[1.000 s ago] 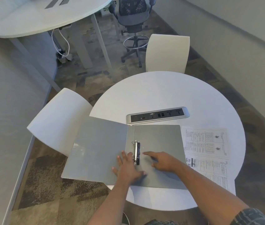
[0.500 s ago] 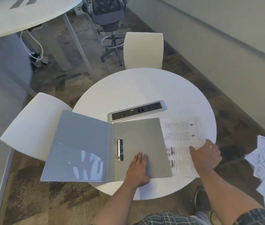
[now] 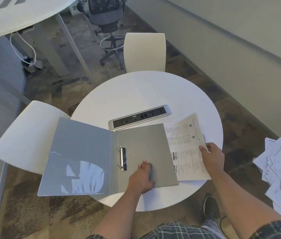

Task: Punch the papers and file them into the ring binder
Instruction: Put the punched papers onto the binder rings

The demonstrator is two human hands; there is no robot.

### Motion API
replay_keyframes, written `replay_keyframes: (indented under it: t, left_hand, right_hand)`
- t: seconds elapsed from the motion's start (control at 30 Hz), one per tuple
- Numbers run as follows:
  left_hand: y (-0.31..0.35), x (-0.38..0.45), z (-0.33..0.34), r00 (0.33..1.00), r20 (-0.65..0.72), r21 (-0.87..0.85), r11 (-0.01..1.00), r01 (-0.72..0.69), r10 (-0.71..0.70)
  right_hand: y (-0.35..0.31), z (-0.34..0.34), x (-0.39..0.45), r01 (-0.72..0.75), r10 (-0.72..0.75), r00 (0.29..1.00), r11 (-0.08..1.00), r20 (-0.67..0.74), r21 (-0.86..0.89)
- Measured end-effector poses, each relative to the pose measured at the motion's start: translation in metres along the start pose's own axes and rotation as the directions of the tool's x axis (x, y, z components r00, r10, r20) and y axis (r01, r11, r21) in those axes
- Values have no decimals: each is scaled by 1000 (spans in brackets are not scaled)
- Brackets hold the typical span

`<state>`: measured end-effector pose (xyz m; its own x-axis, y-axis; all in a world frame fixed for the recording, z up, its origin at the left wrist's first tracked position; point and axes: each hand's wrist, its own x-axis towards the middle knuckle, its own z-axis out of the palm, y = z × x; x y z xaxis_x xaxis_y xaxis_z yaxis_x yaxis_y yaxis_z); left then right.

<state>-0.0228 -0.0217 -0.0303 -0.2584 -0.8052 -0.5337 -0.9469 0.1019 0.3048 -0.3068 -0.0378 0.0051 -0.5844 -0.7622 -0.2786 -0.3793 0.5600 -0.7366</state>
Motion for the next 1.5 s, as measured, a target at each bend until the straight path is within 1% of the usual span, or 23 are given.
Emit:
replay_keyframes:
  t: [0.07,0.13,0.3,0.37,0.47,0.53,0.6,0.67,0.7,0.77,0.83,0.87,0.9,0.97,1.0,1.03,1.1,1.2,1.27,1.33,1.4,1.5]
  left_hand:
    - [3,1,-5,1000,-6,6,1000,3,-3]
    - [5,2,-9,1000,-9,15,1000,10,-10]
    - [5,6,-14,999,14,17,999,37,-37]
    - [4,6,-14,999,6,-2,999,43,-43]
    - [0,6,-14,999,-18,-16,999,31,-31]
    - [-1,6,-15,999,-23,-24,999,33,-34]
    - [-1,6,-16,999,-14,-47,998,46,-47]
    - [0,6,-18,998,-7,-91,994,65,-65]
    - [0,6,-19,997,-14,-144,987,74,-77]
    - [-1,7,-24,992,-60,-295,951,90,-113]
    - [-3,9,-32,976,-129,-456,885,98,-175]
    - [-4,10,-36,962,-161,-548,831,98,-220]
    - [-6,10,-40,945,-178,-650,754,95,-273]
    - [-10,9,-49,905,-166,-846,528,74,-392]
    - [-13,8,-53,880,-163,-897,438,56,-446]
    - [-17,8,-59,856,-176,-917,396,37,-486]
    - [-26,9,-67,828,-206,-915,402,26,-522]
    - [-44,9,-73,815,-222,-888,456,58,-535]
    - [-56,8,-74,802,-224,-884,461,72,-554]
    - [-65,8,-75,782,-234,-877,473,87,-577]
    - [-73,12,-76,769,-250,-854,509,111,-588]
    - [-82,21,-78,755,-240,-839,522,156,-611]
  right_hand:
    - [-3,-3,2,50,-51,999,998,16,29]
    - [-6,-6,3,66,-66,998,995,-10,78]
    - [-5,-21,8,45,-28,993,988,-113,151]
    - [-1,-27,9,52,-20,984,983,-177,177]
    - [3,-35,9,52,19,966,962,-257,268]
    - [5,-39,9,59,40,956,944,-290,325]
    - [2,-40,8,69,47,956,923,-290,379]
    - [-4,-39,6,75,34,969,902,-243,424]
    - [-9,-37,4,72,17,980,896,-197,437]
    - [-17,-31,-2,58,-20,996,898,-92,436]
    - [-22,-20,-7,46,-51,999,912,3,407]
    - [-23,-14,-9,49,-74,996,921,49,387]
    - [-25,-7,-12,56,-98,991,926,94,373]
    - [-30,6,-20,53,-122,977,935,177,350]
    - [-32,13,-23,42,-121,969,939,214,342]
    - [-34,19,-27,33,-122,961,941,248,338]
    - [-36,32,-34,39,-139,944,948,299,316]
    - [-38,49,-41,61,-167,916,956,364,286]
    - [-41,59,-44,58,-176,898,956,402,288]
    - [-43,70,-46,26,-158,885,955,437,294]
    - [-45,79,-45,-23,-132,864,954,487,299]
    - [-46,89,-43,-106,-103,800,946,591,308]
